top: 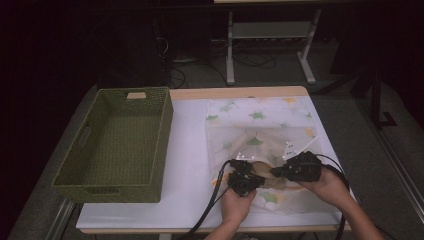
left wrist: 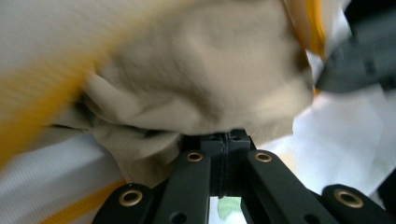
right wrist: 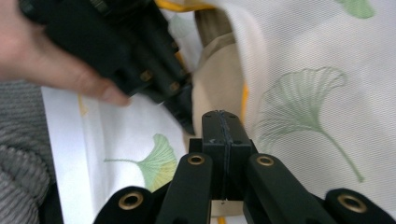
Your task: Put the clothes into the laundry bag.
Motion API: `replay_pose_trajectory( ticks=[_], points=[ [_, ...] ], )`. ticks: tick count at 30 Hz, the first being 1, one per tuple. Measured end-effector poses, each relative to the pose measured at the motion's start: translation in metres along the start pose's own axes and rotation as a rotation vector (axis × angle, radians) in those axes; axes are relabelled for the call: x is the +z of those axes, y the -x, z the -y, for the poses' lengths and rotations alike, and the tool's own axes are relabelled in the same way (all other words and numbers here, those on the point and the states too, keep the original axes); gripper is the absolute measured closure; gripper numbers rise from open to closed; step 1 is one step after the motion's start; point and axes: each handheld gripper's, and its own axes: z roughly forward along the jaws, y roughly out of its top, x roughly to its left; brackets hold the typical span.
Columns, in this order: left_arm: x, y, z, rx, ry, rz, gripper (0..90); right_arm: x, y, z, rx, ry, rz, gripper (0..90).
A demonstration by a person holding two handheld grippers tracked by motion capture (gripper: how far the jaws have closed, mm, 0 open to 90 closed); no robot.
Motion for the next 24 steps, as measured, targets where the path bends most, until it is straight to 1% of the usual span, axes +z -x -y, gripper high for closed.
replay_pose_trajectory(
  ticks=[2, 4, 5, 6, 7, 8, 9, 10, 11, 12, 14, 15, 16, 17, 18, 19, 20, 21, 23, 24],
  points=[
    [0.000, -0.001, -0.003, -0.021, 0.013, -0.001, 89.8, 0.001, -0.003, 0.002, -0.009, -0.012, -0.009, 89.6],
    [0.000, -0.002, -0.003, -0.020, 0.017, -0.007, 89.8, 0.002, -0.006, 0.007, -0.012, -0.023, -0.026, 89.1],
    [0.000, -0.003, -0.003, -0.020, 0.013, -0.005, 89.7, 0.003, -0.008, 0.009, -0.017, -0.032, -0.038, 84.4],
    [-0.001, -0.002, -0.002, -0.010, 0.015, -0.010, 89.7, 0.004, -0.010, 0.012, -0.023, -0.037, -0.049, 78.9],
    [-0.002, -0.002, -0.002, -0.003, 0.015, -0.012, 89.7, 0.006, -0.014, 0.016, -0.030, -0.040, -0.059, 76.2],
    [-0.002, -0.002, -0.002, -0.005, 0.010, -0.009, 89.7, 0.007, -0.018, 0.019, -0.042, -0.046, -0.074, 72.7],
    [-0.003, -0.002, -0.002, -0.008, 0.010, -0.005, 89.7, 0.009, -0.022, 0.023, -0.052, -0.058, -0.095, 66.2],
    [-0.004, -0.002, -0.002, -0.003, 0.011, -0.003, 89.7, 0.012, -0.027, 0.026, -0.056, -0.068, -0.123, 57.7],
    [-0.004, -0.002, -0.003, -0.004, 0.012, -0.004, 89.7, 0.015, -0.033, 0.028, -0.065, -0.080, -0.140, 54.0],
    [-0.004, -0.002, -0.003, -0.007, 0.010, -0.004, 89.7, 0.018, -0.038, 0.031, -0.089, -0.086, -0.154, 53.3],
    [-0.004, -0.002, -0.003, -0.007, 0.010, -0.006, 89.7, 0.023, -0.047, 0.036, -0.119, -0.094, -0.162, 47.2],
    [-0.003, -0.002, -0.003, -0.005, 0.008, -0.007, 89.7, 0.026, -0.050, 0.039, -0.130, -0.105, -0.162, 47.4],
    [-0.003, -0.002, -0.003, -0.007, 0.006, -0.007, 89.8, 0.030, -0.052, 0.040, -0.145, -0.119, -0.149, 48.2],
    [-0.003, -0.002, -0.003, -0.007, 0.006, -0.007, 89.7, 0.030, -0.052, 0.040, -0.145, -0.119, -0.149, 48.2],
    [-0.003, -0.002, -0.003, -0.007, 0.006, -0.010, 89.7, 0.034, -0.054, 0.042, -0.154, -0.130, -0.134, 51.9],
    [-0.002, -0.002, -0.004, -0.007, 0.005, -0.011, 89.8, 0.033, -0.054, 0.043, -0.154, -0.103, -0.099, 69.8],
    [-0.002, -0.002, -0.004, -0.007, 0.001, -0.011, 89.7, 0.033, -0.052, 0.043, -0.132, -0.103, -0.107, 84.7],
    [-0.002, -0.002, -0.004, -0.008, 0.002, -0.010, 89.8, 0.034, -0.051, 0.043, -0.123, -0.103, -0.124, 88.6],
    [-0.001, -0.002, -0.005, -0.011, -0.001, -0.013, 89.8, 0.034, -0.051, 0.043, -0.119, -0.103, -0.128, 89.9],
    [-0.001, -0.003, -0.005, -0.013, 0.000, -0.014, 89.8, 0.033, -0.051, 0.042, -0.121, -0.109, -0.138, 90.0]
  ],
)
